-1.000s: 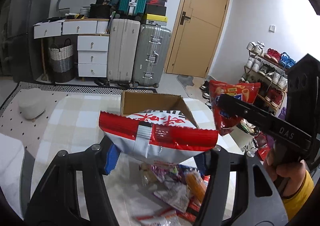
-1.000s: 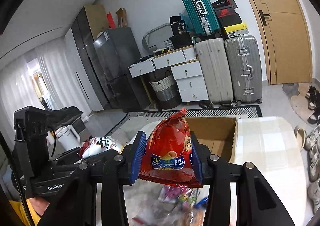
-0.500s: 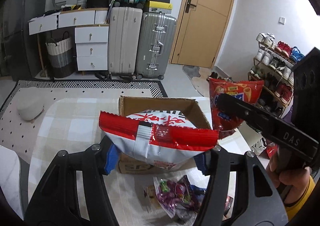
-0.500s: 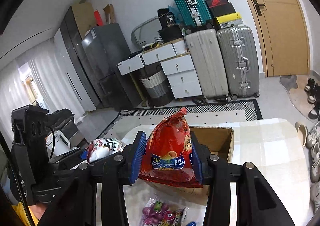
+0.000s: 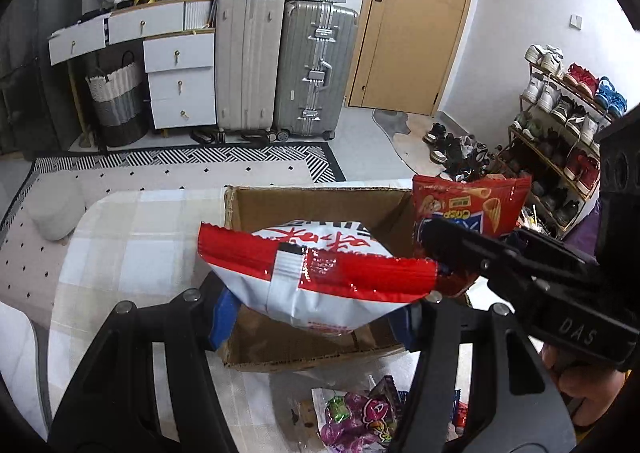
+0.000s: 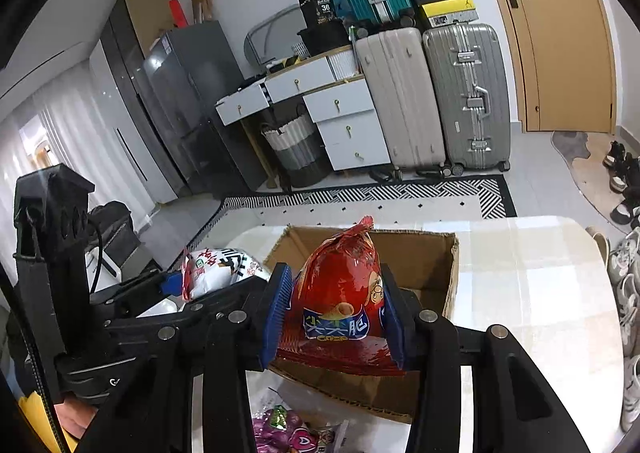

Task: Organize snacks
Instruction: 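Carry both bags over the cardboard box and lower them inside, then open both tools to release the bags and withdraw from the box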

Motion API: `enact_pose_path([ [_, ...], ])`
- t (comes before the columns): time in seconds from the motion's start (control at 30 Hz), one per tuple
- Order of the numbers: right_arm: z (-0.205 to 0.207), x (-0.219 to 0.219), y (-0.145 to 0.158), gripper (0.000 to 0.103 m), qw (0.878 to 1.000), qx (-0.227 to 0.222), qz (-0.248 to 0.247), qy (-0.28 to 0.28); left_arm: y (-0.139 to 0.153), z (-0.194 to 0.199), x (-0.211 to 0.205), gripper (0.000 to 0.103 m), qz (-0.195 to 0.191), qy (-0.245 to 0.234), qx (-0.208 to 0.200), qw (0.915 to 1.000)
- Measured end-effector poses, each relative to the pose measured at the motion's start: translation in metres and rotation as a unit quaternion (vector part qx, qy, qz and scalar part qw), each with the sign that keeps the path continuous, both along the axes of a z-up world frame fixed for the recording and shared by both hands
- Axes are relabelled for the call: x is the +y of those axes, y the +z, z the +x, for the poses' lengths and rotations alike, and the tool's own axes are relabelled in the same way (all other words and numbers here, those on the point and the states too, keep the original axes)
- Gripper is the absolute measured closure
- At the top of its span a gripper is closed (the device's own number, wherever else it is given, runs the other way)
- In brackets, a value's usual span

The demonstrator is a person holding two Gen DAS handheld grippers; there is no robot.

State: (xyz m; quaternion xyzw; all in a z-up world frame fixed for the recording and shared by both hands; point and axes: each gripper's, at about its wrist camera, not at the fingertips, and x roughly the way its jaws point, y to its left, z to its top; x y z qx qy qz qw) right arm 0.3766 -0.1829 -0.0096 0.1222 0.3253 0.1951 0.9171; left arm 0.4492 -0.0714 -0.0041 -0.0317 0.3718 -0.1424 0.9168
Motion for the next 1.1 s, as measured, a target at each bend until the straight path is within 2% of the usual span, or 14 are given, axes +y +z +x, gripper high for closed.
enact_pose_path([
  [0.2, 0.009, 0.003, -0.01, 0.06, 1.0, 0.013, -0.011, -0.001, -0.025, 0.025, -0.003, 0.044, -0.001, 0.004, 0.02, 0.9998],
  [0.4, 0.019, 0.004, -0.016, 0.06, 1.0, 0.019, -0.016, -0.004, -0.048, 0.045, -0.006, 0.044, 0.015, 0.005, 0.026, 0.9995],
  [0.7, 0.027, 0.007, -0.032, 0.06, 0.999, 0.041, -0.024, -0.005, -0.076, 0.059, -0.01, 0.044, 0.018, 0.001, 0.044, 0.9989],
  [0.87, 0.027, 0.012, -0.036, 0.059, 0.998, 0.046, -0.047, 0.001, -0.091, 0.071, -0.011, 0.044, 0.026, 0.003, 0.061, 0.9978],
  [1.0, 0.026, 0.017, -0.036, 0.057, 0.997, 0.047, -0.067, 0.001, -0.101, 0.064, -0.018, 0.041, 0.061, 0.01, 0.068, 0.9958],
  [1.1, 0.023, 0.017, -0.033, 0.055, 0.996, 0.04, -0.075, 0.0, -0.103, 0.061, -0.017, 0.039, 0.065, 0.013, 0.068, 0.9955],
])
